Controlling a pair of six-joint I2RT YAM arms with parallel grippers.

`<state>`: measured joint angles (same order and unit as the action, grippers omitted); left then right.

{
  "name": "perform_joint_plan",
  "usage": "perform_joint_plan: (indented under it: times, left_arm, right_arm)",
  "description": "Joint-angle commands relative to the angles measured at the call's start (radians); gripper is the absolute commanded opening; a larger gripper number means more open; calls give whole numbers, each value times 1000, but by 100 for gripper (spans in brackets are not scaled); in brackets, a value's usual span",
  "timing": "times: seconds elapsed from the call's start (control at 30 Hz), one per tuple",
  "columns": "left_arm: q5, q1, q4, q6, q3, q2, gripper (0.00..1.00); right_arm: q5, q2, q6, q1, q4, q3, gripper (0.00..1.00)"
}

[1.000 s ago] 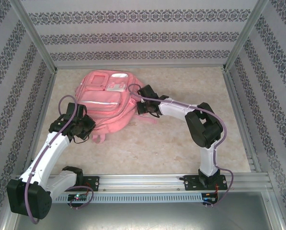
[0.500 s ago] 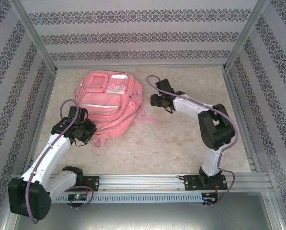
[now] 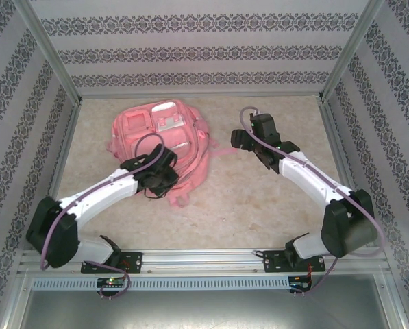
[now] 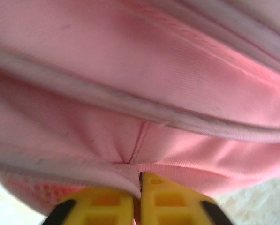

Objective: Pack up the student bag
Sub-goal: Rotate the student bag at the top-center of the table, then reset both arms

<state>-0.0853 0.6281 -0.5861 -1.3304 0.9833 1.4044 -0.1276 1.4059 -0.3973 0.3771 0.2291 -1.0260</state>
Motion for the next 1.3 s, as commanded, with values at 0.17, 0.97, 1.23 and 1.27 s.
perform_joint_plan:
  times: [0.17,0.97,1.23,1.27]
  left_arm:
    - [123,48,-79,167,191,34,100]
    - [578,-662,438,948,-248,-88,99]
    - [448,-688,942,1082,-367,63,100]
    - [415,-688,976,1102,-377,81,100]
  right_arm:
    - [99,-156,-45,-102,-92,129,98]
    - [-280,-35,360,-174,-530,389,98]
    - [-216,89,430,-232,-857,491,98]
    - [-184,70,409,-253,-850,507,98]
